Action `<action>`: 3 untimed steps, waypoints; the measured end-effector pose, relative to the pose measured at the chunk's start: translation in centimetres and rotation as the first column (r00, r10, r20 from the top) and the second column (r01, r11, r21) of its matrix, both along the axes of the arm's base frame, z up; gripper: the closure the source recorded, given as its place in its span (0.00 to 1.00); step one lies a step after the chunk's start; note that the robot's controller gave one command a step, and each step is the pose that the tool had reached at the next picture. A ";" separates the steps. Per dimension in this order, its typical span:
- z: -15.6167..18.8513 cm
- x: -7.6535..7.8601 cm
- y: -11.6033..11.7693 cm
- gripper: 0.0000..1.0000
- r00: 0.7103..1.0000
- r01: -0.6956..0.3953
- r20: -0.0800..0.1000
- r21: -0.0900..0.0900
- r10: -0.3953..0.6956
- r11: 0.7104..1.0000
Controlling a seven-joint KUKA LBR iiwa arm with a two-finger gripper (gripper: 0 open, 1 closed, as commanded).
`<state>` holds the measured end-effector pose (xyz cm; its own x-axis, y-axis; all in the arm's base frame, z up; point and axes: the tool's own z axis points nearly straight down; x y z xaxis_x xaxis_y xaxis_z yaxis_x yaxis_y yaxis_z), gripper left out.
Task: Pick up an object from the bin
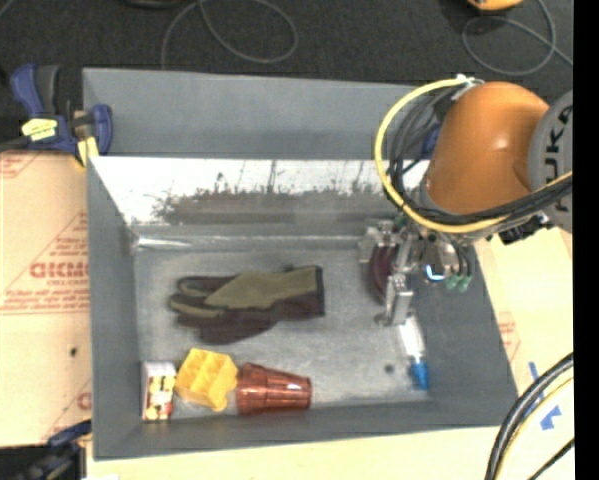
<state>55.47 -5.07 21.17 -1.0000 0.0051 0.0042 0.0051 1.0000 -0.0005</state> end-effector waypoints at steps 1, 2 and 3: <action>0.5 0.1 0.0 0.00 1.000 -0.001 0.008 -0.001 0.001 1.000; -2.8 -0.1 3.4 0.00 0.999 -0.041 0.014 -0.004 0.042 0.999; -5.7 -1.0 6.5 0.00 1.000 -0.030 0.004 0.003 0.030 1.000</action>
Offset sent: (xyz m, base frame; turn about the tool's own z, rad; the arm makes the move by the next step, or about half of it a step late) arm -0.0075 0.0851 -0.0729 -0.0983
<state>54.43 1.45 15.51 -0.9997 -0.0252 0.0000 -0.0252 0.9997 0.0028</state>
